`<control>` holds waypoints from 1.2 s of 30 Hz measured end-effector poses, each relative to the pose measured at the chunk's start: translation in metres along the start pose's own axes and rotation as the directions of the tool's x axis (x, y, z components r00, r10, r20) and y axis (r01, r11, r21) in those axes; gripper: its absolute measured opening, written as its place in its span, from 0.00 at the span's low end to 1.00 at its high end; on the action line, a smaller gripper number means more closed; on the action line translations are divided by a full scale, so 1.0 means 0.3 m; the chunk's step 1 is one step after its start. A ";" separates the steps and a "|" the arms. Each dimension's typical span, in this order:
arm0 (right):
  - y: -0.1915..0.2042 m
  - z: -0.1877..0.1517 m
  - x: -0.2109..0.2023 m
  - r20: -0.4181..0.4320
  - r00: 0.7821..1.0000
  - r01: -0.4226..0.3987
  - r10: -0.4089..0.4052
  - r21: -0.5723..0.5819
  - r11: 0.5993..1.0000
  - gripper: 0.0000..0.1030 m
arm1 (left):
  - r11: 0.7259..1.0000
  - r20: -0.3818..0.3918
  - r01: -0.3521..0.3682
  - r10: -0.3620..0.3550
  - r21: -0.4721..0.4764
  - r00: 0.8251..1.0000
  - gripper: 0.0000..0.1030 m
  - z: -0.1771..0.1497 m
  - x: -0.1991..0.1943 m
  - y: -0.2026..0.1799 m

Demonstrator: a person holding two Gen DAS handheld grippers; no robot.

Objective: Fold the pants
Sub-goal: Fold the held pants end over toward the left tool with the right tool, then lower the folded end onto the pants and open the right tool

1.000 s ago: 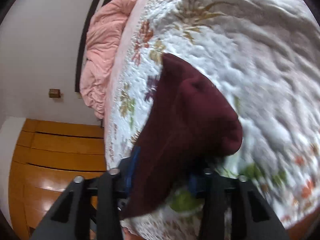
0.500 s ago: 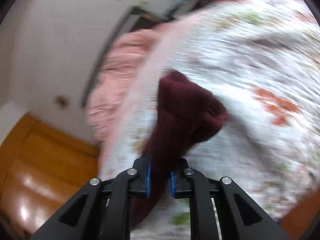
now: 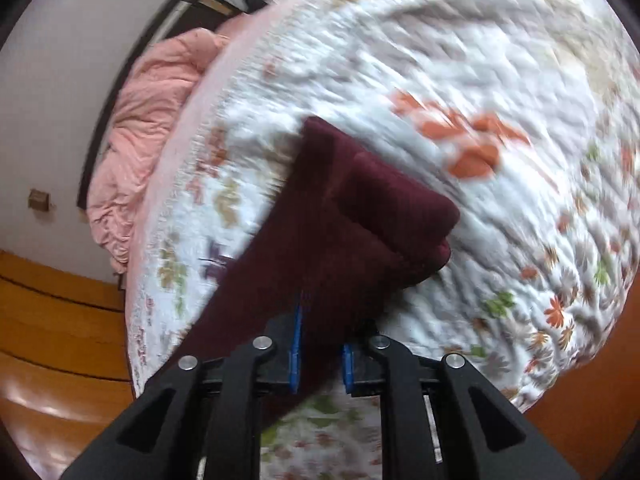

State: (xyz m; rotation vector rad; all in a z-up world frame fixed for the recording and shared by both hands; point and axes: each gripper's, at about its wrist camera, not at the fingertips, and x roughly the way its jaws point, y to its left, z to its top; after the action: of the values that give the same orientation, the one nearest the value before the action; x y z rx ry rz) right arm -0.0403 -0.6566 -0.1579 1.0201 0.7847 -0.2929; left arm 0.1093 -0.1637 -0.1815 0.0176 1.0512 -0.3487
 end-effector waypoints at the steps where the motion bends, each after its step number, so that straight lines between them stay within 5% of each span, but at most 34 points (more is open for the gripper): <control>1: 0.048 -0.001 -0.025 0.023 1.000 -0.006 0.007 -0.047 0.999 0.15 | 0.999 0.006 0.028 -0.027 -0.041 1.000 0.93 0.001 -0.017 0.018; 5: 0.288 -0.050 -0.104 0.085 0.995 -0.024 0.047 -0.257 0.966 0.15 | 0.990 0.068 0.065 -0.057 -0.126 0.996 0.93 0.007 -0.120 0.088; 9: 0.572 -0.181 -0.110 0.100 0.993 -0.010 0.067 -0.486 0.874 0.15 | 0.988 0.141 0.045 -0.025 -0.145 0.990 0.93 0.008 -0.229 0.166; 13: 0.803 -0.376 -0.031 0.060 0.997 0.008 0.044 -0.673 0.739 0.16 | 0.970 0.170 0.046 -0.005 -0.239 0.985 0.93 0.003 -0.296 0.296; 19: 0.954 -0.668 0.150 -0.043 0.998 -0.012 -0.039 -0.810 0.587 0.16 | 0.933 0.174 0.029 0.037 -0.359 0.984 0.93 -0.055 -0.357 0.469; 24: 0.972 -0.856 0.317 -0.137 0.982 -0.048 -0.127 -0.844 0.535 0.16 | 0.906 0.163 0.031 0.042 -0.422 0.986 0.93 -0.094 -0.365 0.544; 29: 0.964 -1.018 0.389 -0.161 0.971 -0.070 -0.177 -0.898 0.434 0.17 | 0.904 0.164 0.038 0.036 -0.427 0.986 0.93 -0.115 -0.368 0.552; 33: 0.941 -1.071 0.428 -0.173 0.963 -0.077 -0.207 -0.911 0.405 0.39 | 0.907 0.153 0.056 0.008 -0.416 0.988 0.93 -0.121 -0.348 0.533; 35: 0.939 -1.075 0.401 -0.235 0.958 -0.147 -0.164 -0.894 0.423 0.68 | 0.914 0.145 0.056 0.003 -0.403 0.989 0.93 -0.121 -0.341 0.524; 36: 0.941 -1.072 0.381 -0.266 0.954 -0.184 -0.135 -0.880 0.437 0.70 | 0.916 0.142 0.055 0.003 -0.397 0.990 0.93 -0.122 -0.339 0.523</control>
State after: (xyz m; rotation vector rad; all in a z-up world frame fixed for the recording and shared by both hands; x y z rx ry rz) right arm 0.0538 -0.2240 -0.1468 0.0046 1.0250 0.3413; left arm 0.0782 0.0188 -0.1369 -0.3854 0.9676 -0.1498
